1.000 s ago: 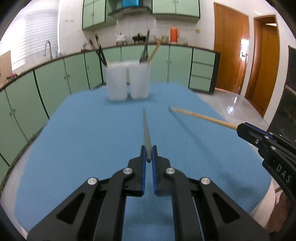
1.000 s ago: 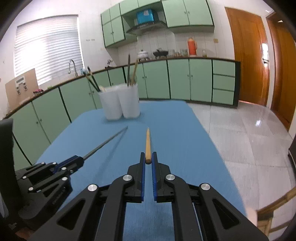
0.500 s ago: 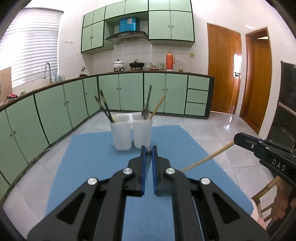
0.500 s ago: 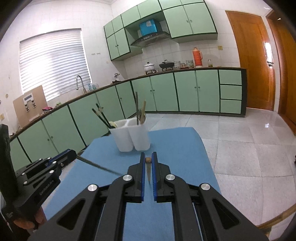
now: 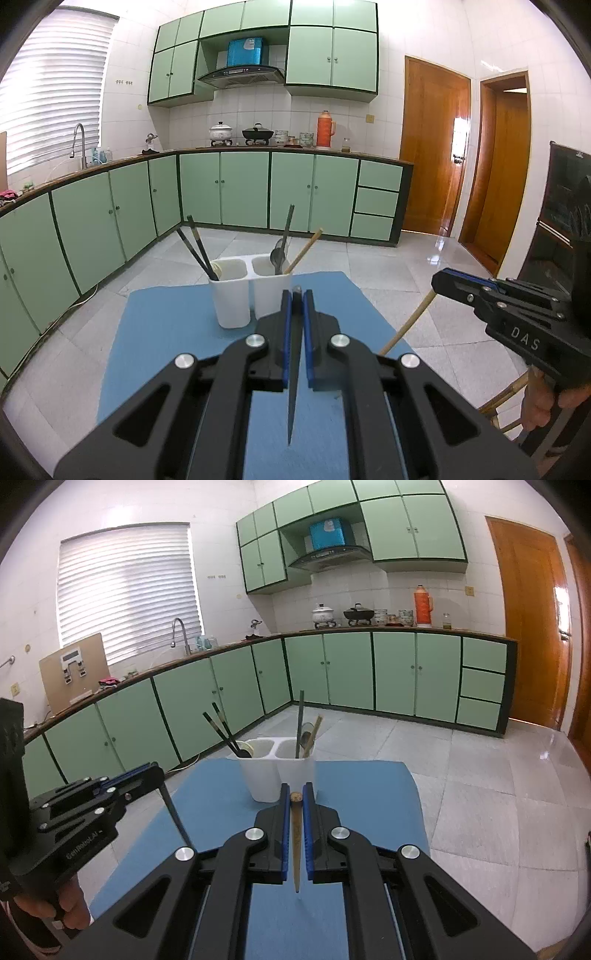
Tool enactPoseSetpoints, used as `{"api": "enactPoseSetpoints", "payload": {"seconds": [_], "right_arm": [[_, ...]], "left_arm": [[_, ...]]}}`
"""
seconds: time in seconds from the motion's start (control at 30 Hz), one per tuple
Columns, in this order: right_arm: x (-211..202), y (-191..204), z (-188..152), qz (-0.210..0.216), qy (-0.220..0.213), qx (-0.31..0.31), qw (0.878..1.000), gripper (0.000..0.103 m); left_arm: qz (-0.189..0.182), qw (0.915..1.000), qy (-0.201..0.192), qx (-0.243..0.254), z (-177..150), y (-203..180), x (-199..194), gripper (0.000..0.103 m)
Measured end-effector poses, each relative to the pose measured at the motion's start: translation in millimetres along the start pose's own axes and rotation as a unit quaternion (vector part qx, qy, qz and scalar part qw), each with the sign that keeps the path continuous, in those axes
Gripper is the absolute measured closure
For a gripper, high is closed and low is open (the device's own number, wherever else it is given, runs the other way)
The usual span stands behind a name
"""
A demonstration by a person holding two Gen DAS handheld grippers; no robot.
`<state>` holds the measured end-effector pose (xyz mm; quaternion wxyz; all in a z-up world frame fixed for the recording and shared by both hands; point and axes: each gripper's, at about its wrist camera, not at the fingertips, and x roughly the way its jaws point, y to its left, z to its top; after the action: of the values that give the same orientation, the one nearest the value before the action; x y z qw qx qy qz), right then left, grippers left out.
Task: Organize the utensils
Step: 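Lift both chopsticks and carry them toward the white holder, then lower both chopsticks into the holder and open both tools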
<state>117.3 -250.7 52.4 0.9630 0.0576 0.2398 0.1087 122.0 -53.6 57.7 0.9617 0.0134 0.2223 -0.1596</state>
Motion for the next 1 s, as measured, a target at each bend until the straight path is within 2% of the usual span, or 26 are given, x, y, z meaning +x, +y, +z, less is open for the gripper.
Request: {"api": "enactPoseSetpoints", "payload": {"seconds": [0.23,0.53,0.73,1.0], "right_arm": [[3,11,25,0.01,-0.019,-0.023,1.0,0.096],[15,22,85,0.02,-0.063,-0.042,0.997,0.096],[38,25,123,0.019,-0.08,-0.044,0.996,0.096],[79,28,151,0.013,-0.081,-0.05,0.995,0.096]], "left_arm": [[0.004,0.9998,-0.019,-0.008,20,19,7,0.098],[0.013,0.9974,-0.067,-0.022,75,46,21,0.098],[0.025,0.9951,-0.093,-0.023,114,55,43,0.098],[0.044,0.9906,-0.126,-0.03,152,64,78,0.098]]}}
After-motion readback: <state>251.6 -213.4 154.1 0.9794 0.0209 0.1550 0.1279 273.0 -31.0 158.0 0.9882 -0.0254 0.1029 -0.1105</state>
